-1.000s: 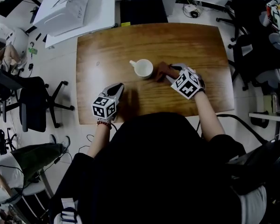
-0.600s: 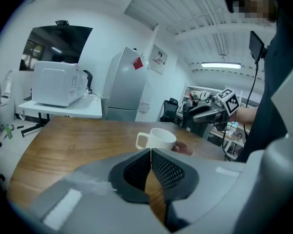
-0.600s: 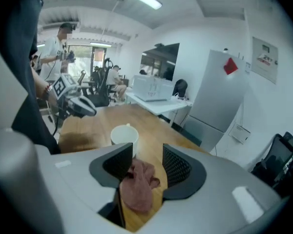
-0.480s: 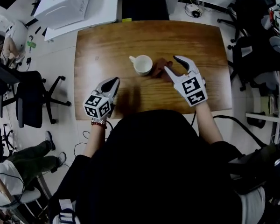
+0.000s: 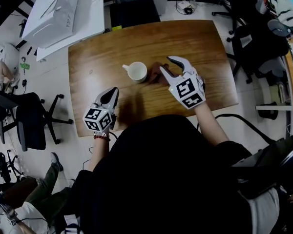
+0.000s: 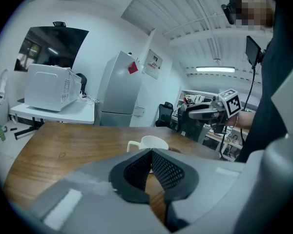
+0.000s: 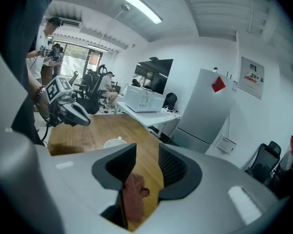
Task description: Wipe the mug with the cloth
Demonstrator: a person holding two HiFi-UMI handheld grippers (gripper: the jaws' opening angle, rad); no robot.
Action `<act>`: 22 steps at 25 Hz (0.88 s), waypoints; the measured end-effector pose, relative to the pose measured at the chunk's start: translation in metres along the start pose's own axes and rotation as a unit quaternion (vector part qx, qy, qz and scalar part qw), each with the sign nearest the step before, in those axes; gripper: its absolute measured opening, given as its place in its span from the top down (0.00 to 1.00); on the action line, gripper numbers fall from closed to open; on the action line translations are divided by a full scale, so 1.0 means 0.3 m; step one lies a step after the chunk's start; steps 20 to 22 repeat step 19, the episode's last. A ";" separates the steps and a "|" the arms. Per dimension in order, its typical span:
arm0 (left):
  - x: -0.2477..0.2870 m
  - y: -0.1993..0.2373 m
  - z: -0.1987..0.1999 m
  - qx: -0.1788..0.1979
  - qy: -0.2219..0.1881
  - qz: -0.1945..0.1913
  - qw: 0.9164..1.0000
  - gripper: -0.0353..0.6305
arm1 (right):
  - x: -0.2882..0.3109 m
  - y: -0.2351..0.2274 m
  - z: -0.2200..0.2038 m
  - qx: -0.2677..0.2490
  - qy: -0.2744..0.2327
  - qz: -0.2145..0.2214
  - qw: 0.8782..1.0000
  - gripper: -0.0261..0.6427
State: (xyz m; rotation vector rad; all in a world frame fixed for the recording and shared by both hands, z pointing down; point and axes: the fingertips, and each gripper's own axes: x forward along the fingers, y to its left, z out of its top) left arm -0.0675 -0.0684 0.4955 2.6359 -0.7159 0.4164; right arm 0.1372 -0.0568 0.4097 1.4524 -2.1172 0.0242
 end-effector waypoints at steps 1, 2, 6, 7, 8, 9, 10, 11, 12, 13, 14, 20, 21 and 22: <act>-0.002 0.002 -0.001 0.000 0.001 0.001 1.000 0.94 | 0.000 -0.003 -0.001 0.001 0.000 -0.002 1.000 0.74; -0.004 0.004 -0.003 0.000 0.001 0.002 1.000 0.94 | 0.001 -0.004 -0.002 0.001 0.001 -0.003 1.000 0.74; -0.007 0.002 -0.005 -0.003 -0.001 0.004 1.000 0.94 | -0.003 -0.003 -0.006 -0.002 0.003 -0.001 1.000 0.74; -0.008 0.000 -0.005 -0.003 -0.001 0.004 1.000 0.94 | -0.003 -0.002 -0.005 -0.004 0.003 -0.001 1.000 0.74; -0.009 -0.001 -0.005 -0.004 -0.002 0.004 1.000 0.94 | -0.004 0.001 -0.003 -0.005 0.003 -0.001 1.000 0.74; -0.009 -0.002 -0.006 -0.004 -0.001 0.004 1.000 0.94 | -0.004 0.003 0.000 -0.006 0.002 0.000 1.000 0.74; -0.009 -0.003 -0.008 -0.004 -0.001 0.004 1.000 0.94 | -0.002 0.005 0.001 -0.007 0.002 0.001 1.000 0.74; -0.007 -0.005 -0.009 -0.004 -0.001 0.005 1.000 0.94 | -0.001 0.006 0.001 -0.008 0.002 0.002 1.000 0.74; -0.003 -0.010 -0.010 -0.003 0.000 0.005 1.000 0.94 | -0.002 0.004 -0.002 -0.008 0.002 0.003 1.000 0.74; 0.004 -0.019 -0.011 -0.002 0.001 0.004 1.000 0.94 | -0.007 0.000 -0.008 -0.007 0.002 0.003 1.000 0.74; 0.016 -0.033 -0.012 -0.001 0.002 0.001 1.000 0.94 | -0.016 -0.008 -0.018 -0.006 0.003 0.002 1.000 0.74; 0.086 -0.095 -0.010 0.005 0.004 -0.025 1.000 0.94 | -0.074 -0.059 -0.070 0.002 0.015 -0.018 1.000 0.74; 0.086 -0.095 -0.010 0.005 0.004 -0.025 1.000 0.94 | -0.074 -0.059 -0.070 0.002 0.015 -0.018 1.000 0.74; 0.086 -0.095 -0.010 0.005 0.004 -0.025 1.000 0.94 | -0.074 -0.059 -0.070 0.002 0.015 -0.018 1.000 0.74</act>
